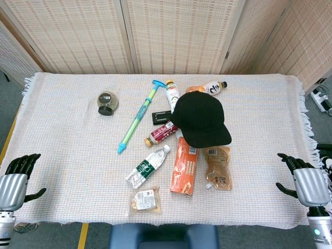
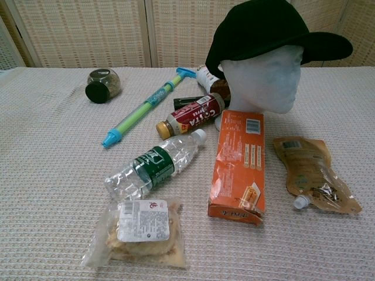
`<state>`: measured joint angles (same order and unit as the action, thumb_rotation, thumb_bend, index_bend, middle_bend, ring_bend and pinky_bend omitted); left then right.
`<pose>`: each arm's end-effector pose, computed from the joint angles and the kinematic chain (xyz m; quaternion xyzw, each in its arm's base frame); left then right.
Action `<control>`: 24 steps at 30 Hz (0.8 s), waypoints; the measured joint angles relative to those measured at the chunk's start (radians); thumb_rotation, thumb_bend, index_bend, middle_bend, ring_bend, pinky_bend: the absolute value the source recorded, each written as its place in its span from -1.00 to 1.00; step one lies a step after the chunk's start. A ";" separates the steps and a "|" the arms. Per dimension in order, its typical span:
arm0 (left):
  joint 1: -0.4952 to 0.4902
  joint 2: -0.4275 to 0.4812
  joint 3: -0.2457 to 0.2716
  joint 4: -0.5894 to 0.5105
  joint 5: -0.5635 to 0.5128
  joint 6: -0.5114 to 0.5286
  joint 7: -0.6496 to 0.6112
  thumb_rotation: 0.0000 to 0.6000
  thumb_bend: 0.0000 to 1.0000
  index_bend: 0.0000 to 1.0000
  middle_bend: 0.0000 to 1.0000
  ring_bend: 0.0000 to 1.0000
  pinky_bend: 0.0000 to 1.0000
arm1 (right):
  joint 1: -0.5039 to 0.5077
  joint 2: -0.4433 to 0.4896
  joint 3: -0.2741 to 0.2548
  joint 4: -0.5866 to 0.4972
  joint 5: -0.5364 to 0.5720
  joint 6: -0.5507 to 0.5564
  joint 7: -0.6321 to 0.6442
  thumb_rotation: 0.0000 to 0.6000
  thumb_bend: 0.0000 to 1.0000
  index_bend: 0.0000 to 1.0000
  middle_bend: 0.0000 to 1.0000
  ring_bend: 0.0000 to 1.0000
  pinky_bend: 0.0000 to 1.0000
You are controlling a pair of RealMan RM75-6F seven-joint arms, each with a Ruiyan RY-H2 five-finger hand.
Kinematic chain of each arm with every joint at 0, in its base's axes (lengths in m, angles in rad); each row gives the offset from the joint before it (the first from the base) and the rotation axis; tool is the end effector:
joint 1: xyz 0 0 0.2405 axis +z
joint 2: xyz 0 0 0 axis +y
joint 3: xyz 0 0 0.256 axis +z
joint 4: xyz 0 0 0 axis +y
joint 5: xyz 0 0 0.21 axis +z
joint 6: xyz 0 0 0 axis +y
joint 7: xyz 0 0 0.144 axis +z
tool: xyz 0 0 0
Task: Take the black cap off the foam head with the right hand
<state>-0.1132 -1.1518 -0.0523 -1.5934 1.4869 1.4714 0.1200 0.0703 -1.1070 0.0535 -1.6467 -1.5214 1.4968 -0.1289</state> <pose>-0.3088 0.1904 0.1495 -0.6171 -0.3538 -0.3611 0.6030 -0.3037 -0.1768 0.1606 0.6149 -0.3506 0.3624 0.6063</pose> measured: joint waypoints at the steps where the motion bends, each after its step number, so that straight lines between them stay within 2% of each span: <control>1: 0.000 -0.001 -0.001 0.001 0.001 0.001 0.000 1.00 -0.88 -0.73 -0.68 -0.73 -0.68 | 0.000 0.000 0.000 -0.001 0.000 0.000 0.000 1.00 -0.96 -0.57 -0.32 -0.25 0.07; 9: 0.002 -0.005 0.004 0.011 0.004 0.003 -0.010 1.00 -0.88 -0.73 -0.68 -0.73 -0.68 | -0.004 -0.008 -0.012 0.004 -0.005 -0.006 0.001 1.00 -0.96 -0.56 -0.31 -0.12 0.16; 18: 0.002 -0.001 0.008 0.010 0.018 0.012 -0.022 1.00 -0.88 -0.73 -0.68 -0.73 -0.68 | 0.006 -0.023 -0.017 0.018 -0.037 -0.010 0.015 1.00 -0.96 -0.52 -0.27 0.26 0.53; 24: 0.004 0.008 0.009 0.003 0.024 0.017 -0.027 1.00 -0.88 -0.73 -0.68 -0.73 -0.68 | 0.048 -0.023 0.007 0.016 -0.095 -0.002 0.017 1.00 -0.95 -0.48 -0.27 0.48 0.77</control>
<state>-0.1088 -1.1443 -0.0432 -1.5899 1.5110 1.4884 0.0929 0.1187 -1.1299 0.0608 -1.6312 -1.6169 1.4944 -0.1114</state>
